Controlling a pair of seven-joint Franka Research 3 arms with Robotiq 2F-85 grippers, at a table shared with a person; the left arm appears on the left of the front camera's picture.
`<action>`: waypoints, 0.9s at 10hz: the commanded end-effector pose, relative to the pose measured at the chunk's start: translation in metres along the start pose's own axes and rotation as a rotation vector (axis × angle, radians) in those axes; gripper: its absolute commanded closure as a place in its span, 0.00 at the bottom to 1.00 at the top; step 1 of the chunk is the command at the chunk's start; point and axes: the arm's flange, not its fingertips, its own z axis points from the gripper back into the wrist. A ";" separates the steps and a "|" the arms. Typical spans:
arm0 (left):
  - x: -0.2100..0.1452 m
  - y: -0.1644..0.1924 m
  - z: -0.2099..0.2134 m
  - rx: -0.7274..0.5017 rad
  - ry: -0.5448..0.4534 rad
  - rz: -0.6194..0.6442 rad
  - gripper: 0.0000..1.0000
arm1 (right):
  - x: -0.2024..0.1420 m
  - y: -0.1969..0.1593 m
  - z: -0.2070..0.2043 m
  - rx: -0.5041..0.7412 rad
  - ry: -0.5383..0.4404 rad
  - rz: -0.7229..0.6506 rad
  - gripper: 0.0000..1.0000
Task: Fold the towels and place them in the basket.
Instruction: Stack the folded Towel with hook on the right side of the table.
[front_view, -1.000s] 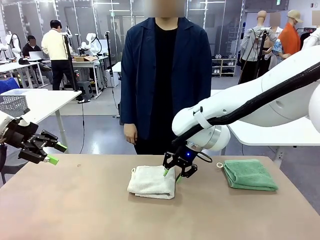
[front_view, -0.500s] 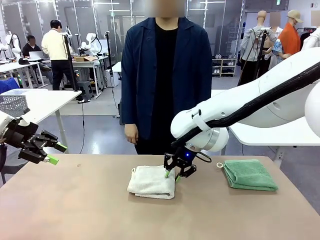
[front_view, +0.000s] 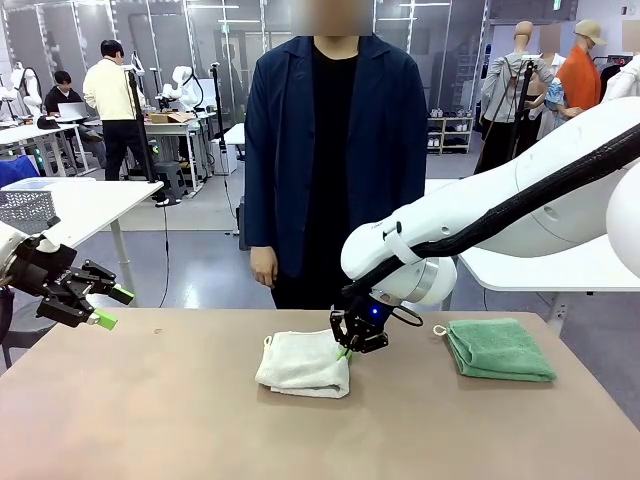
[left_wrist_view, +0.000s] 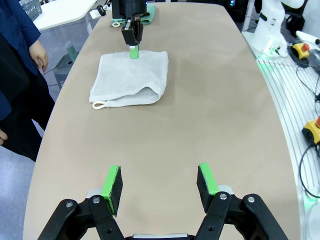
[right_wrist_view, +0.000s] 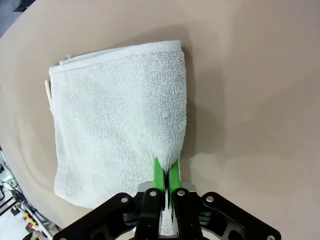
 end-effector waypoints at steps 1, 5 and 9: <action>0.000 0.000 0.000 0.000 -0.002 -0.002 0.23 | -0.001 0.001 0.003 -0.041 -0.018 0.008 1.00; 0.000 0.000 0.000 0.000 -0.002 -0.002 0.23 | 0.000 0.000 0.000 -0.008 -0.002 0.010 1.00; 0.000 0.000 0.000 0.000 -0.002 -0.002 0.23 | 0.003 -0.022 0.034 -0.134 -0.145 0.106 0.96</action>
